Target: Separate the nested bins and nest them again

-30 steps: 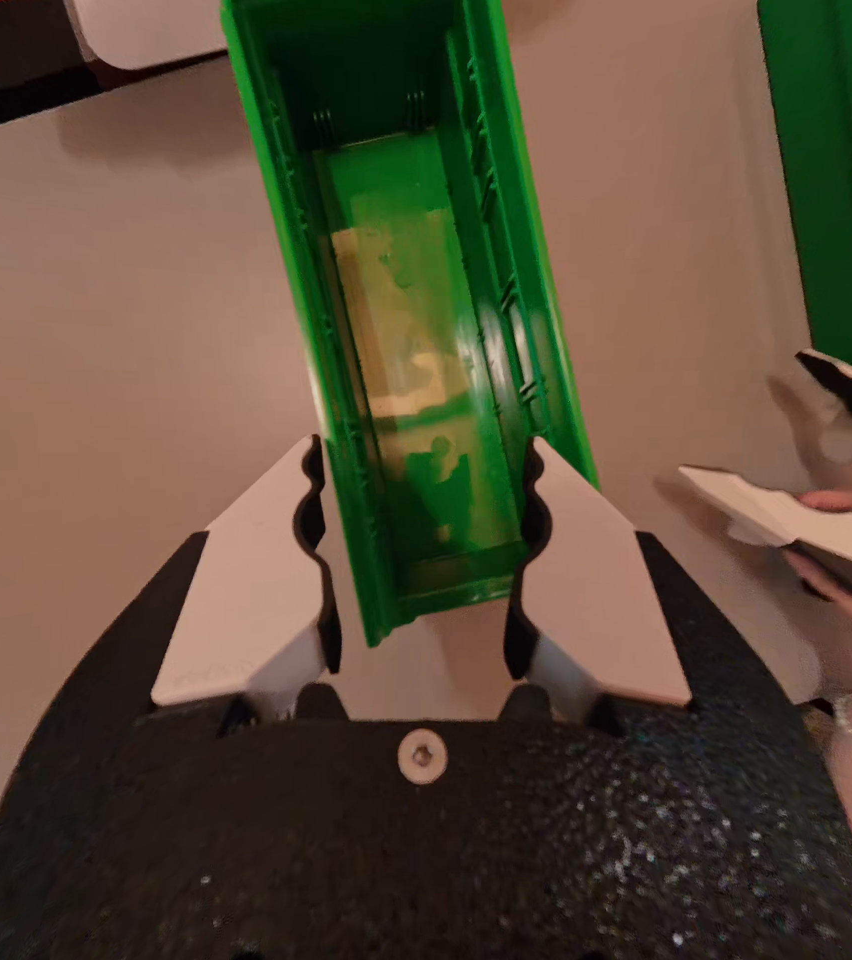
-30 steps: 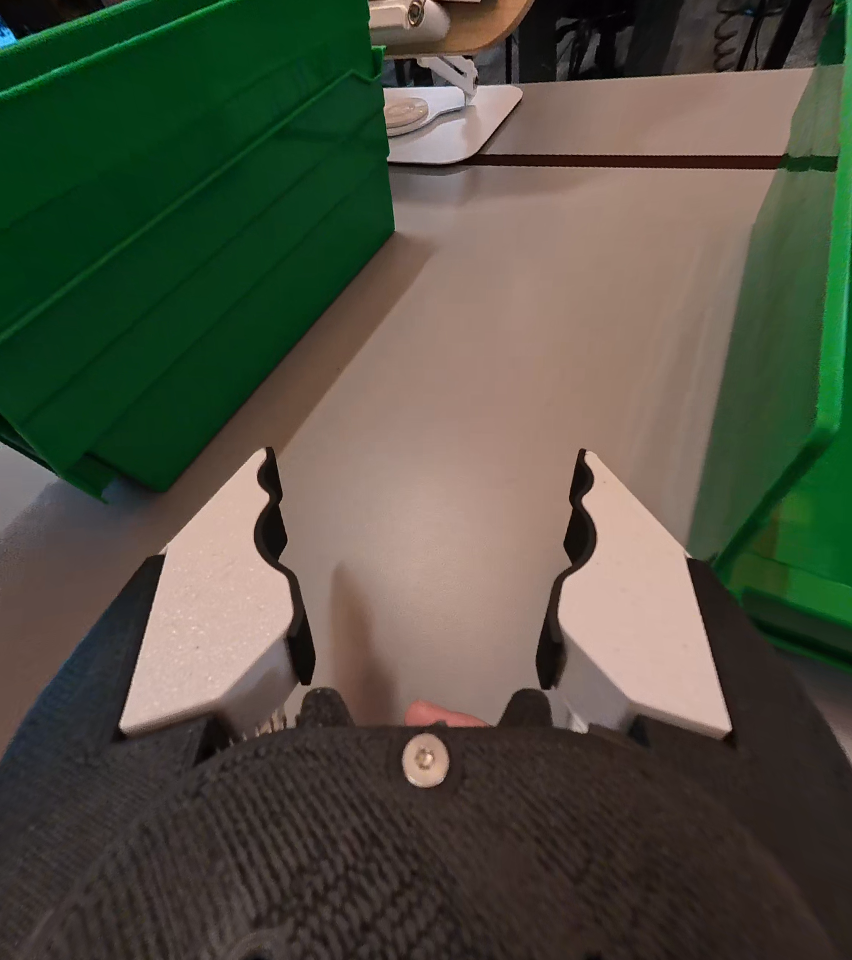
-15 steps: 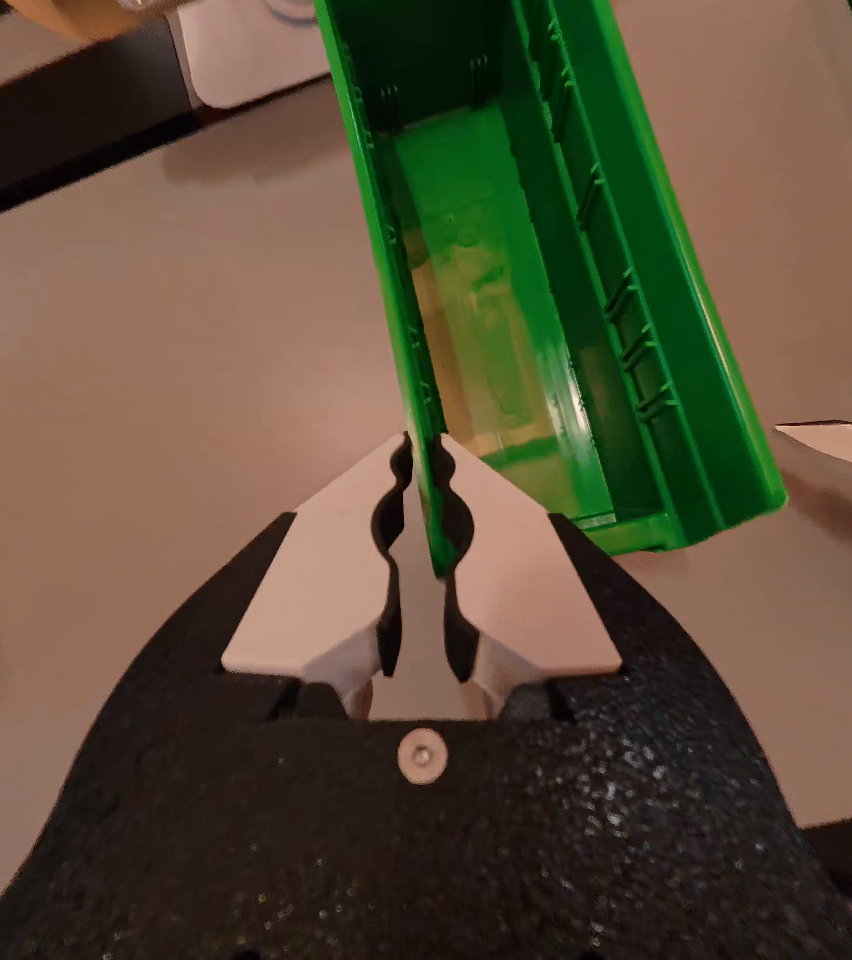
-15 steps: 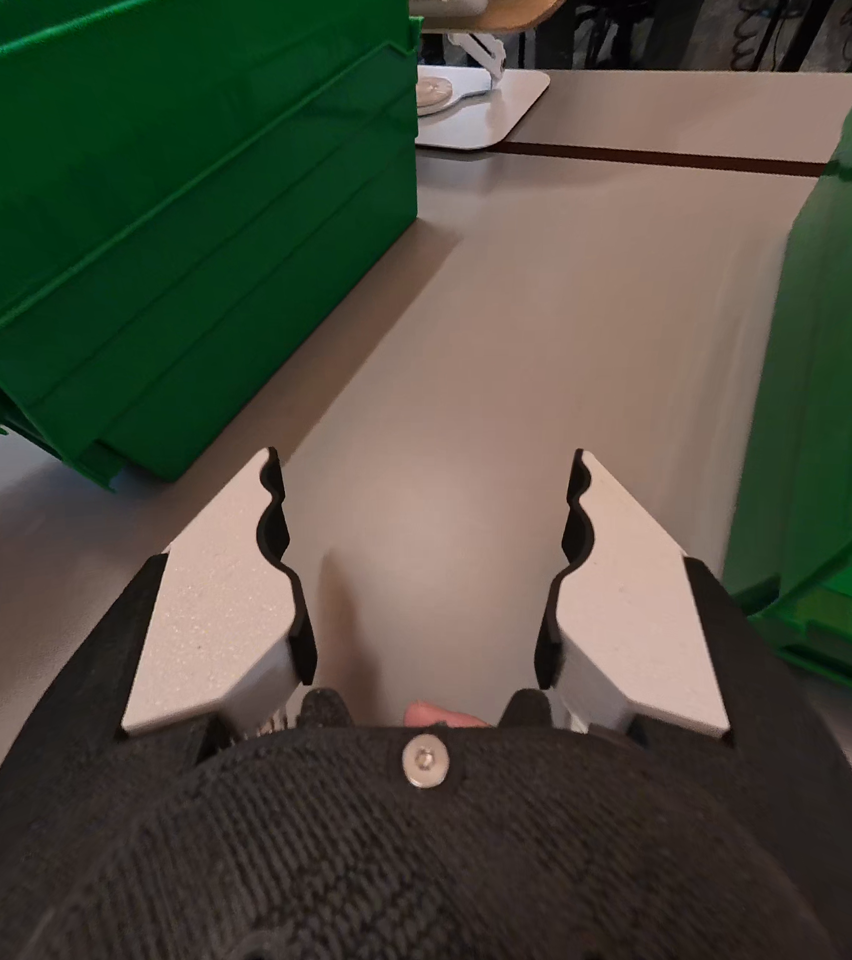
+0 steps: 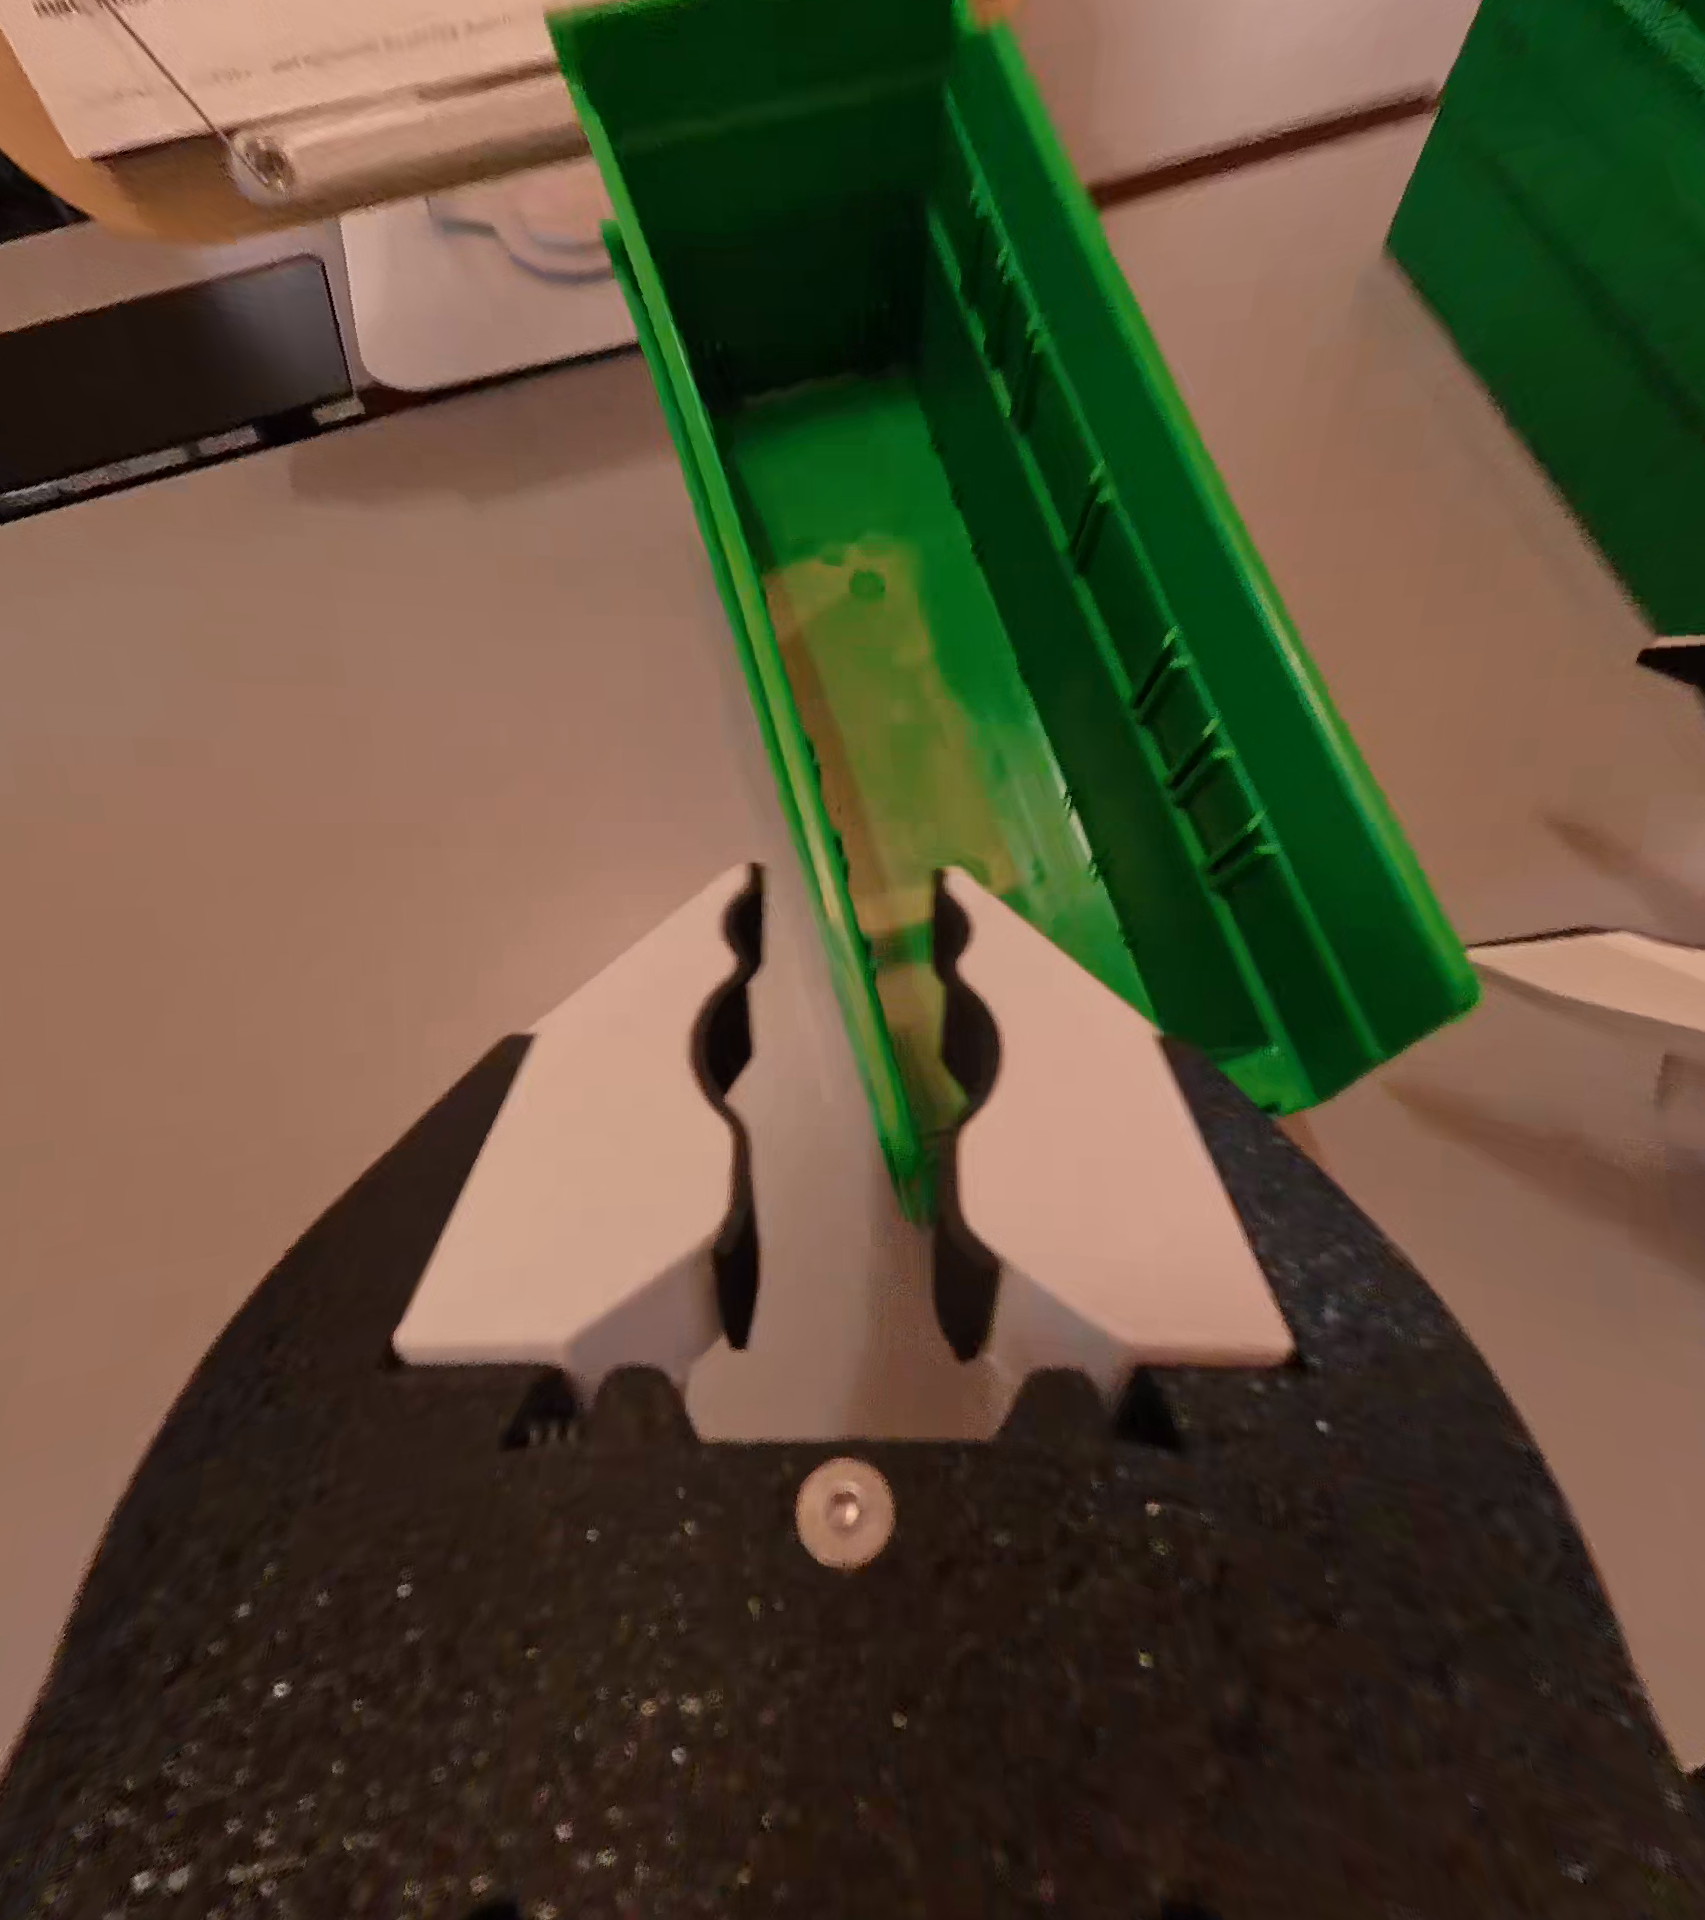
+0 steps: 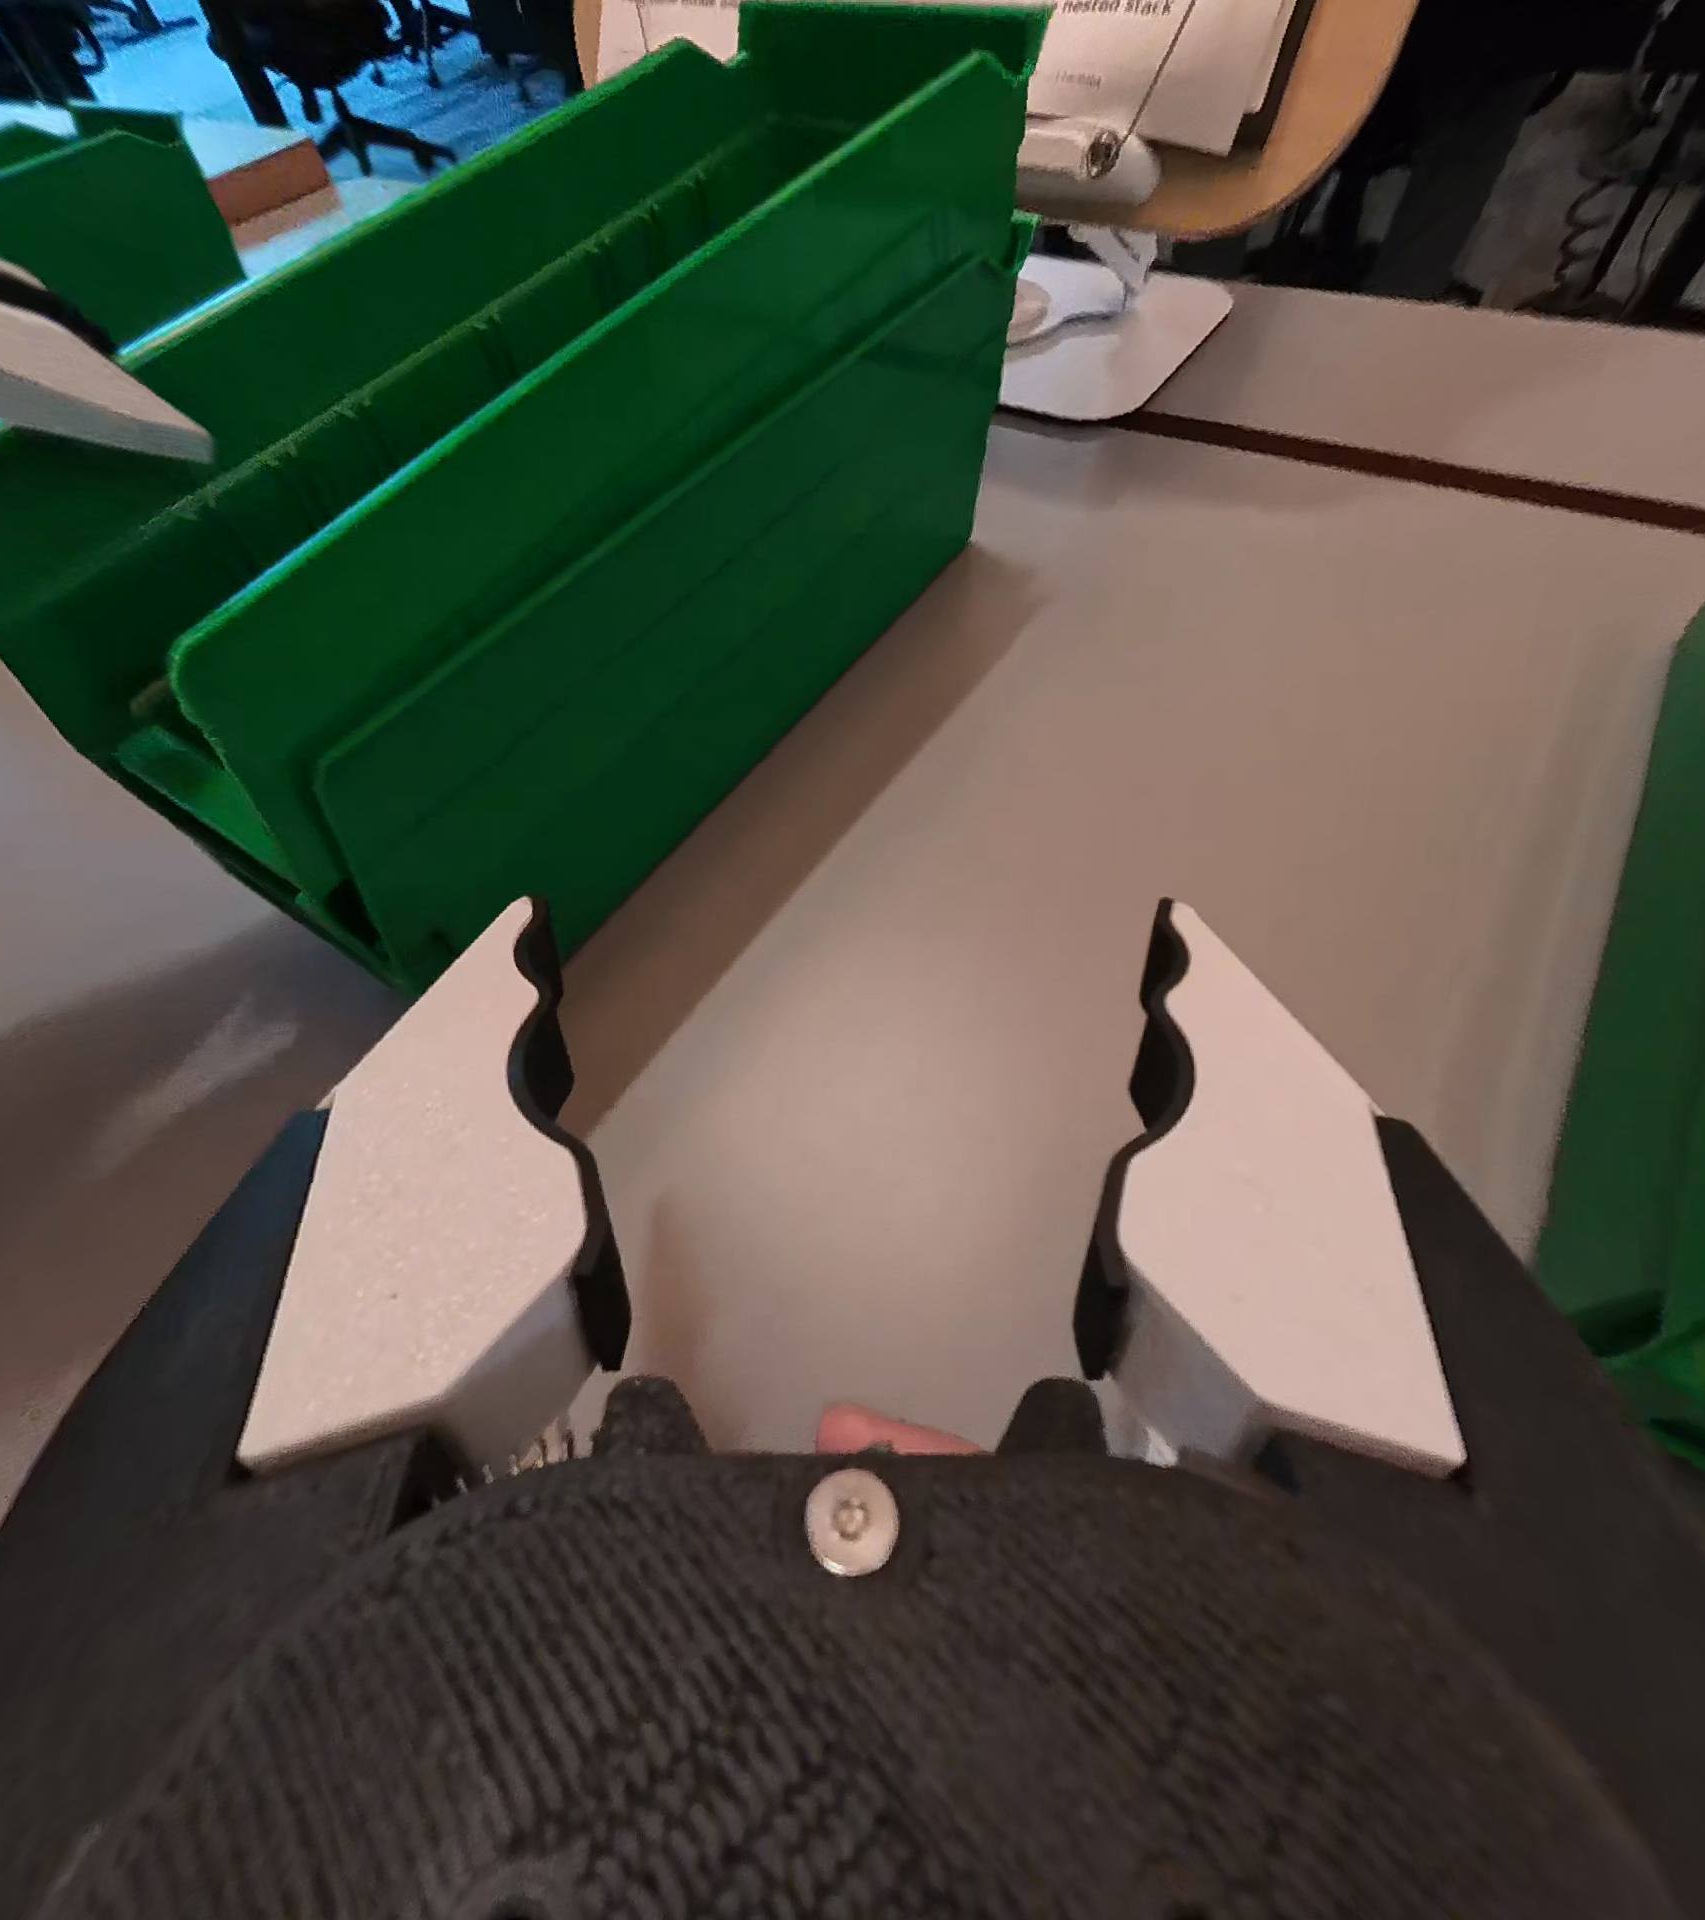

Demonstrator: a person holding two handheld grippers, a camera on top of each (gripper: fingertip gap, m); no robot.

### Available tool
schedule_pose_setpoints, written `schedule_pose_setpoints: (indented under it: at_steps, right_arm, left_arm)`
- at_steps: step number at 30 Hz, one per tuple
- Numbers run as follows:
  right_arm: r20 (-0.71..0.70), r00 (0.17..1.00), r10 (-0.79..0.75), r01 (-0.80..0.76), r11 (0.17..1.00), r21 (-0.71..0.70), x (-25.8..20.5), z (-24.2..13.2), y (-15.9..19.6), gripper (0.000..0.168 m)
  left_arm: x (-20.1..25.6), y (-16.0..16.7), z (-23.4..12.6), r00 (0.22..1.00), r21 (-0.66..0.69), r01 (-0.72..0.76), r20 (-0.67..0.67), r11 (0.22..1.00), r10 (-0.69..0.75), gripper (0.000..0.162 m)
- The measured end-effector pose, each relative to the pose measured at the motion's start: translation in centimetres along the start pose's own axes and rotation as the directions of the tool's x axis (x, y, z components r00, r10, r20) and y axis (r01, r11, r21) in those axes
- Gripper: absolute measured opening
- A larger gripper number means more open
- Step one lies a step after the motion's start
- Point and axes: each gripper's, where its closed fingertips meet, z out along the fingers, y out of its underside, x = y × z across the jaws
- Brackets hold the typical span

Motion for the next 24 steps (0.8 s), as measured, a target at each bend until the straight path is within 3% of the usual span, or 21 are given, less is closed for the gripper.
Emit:
schedule_pose_setpoints:
  at_steps: [1, 6, 9, 13, 17, 19, 21, 24]
  right_arm:
    - [-0.020, 1.000, -0.018, 0.018, 1.000, 0.005, 0.3, -0.4, -0.3, 0.113]
    - [-0.160, 0.985, -0.066, 0.068, 0.998, 0.010, 2.7, -3.2, -1.9, 0.128]
    - [-0.277, 0.956, -0.098, 0.100, 0.995, -0.007, 5.6, -5.4, -2.9, 0.131]
    - [-0.454, 0.887, -0.083, 0.043, 0.994, -0.099, 13.4, -8.3, -5.8, 0.140]
    - [-0.435, 0.900, 0.036, -0.125, 0.976, -0.178, 18.9, -5.8, -7.3, 0.140]
    - [-0.465, 0.884, 0.050, -0.205, 0.935, -0.290, 21.6, -4.3, -6.3, 0.129]
    - [-0.448, 0.890, 0.084, -0.274, 0.884, -0.379, 22.5, -2.7, -5.7, 0.118]
    - [-0.461, 0.880, 0.111, -0.334, 0.835, -0.437, 23.6, -0.7, -5.6, 0.121]
  left_arm:
    - [0.0, -0.6, -0.4, 1.000, 0.035, 0.020, -0.024, 0.999, -0.020, 0.040]
    - [-0.3, -3.0, -2.9, 0.987, 0.208, 0.077, -0.153, 0.975, -0.045, 0.065]
    - [-2.3, -2.5, -3.4, 0.992, 0.250, 0.044, -0.126, 0.967, -0.012, 0.080]
    - [-5.6, -0.8, -2.9, 0.997, 0.252, -0.003, -0.079, 0.968, 0.024, 0.082]
    - [-7.5, 0.9, -2.0, 0.996, 0.225, 0.014, -0.089, 0.974, 0.006, 0.084]
    - [-7.6, 1.6, -1.5, 0.993, 0.206, 0.041, -0.120, 0.978, -0.016, 0.084]
    - [-7.3, 2.2, -1.0, 0.988, 0.189, 0.061, -0.152, 0.980, -0.032, 0.084]
    - [-6.9, 3.0, -0.8, 0.983, 0.185, 0.076, -0.180, 0.980, -0.042, 0.084]
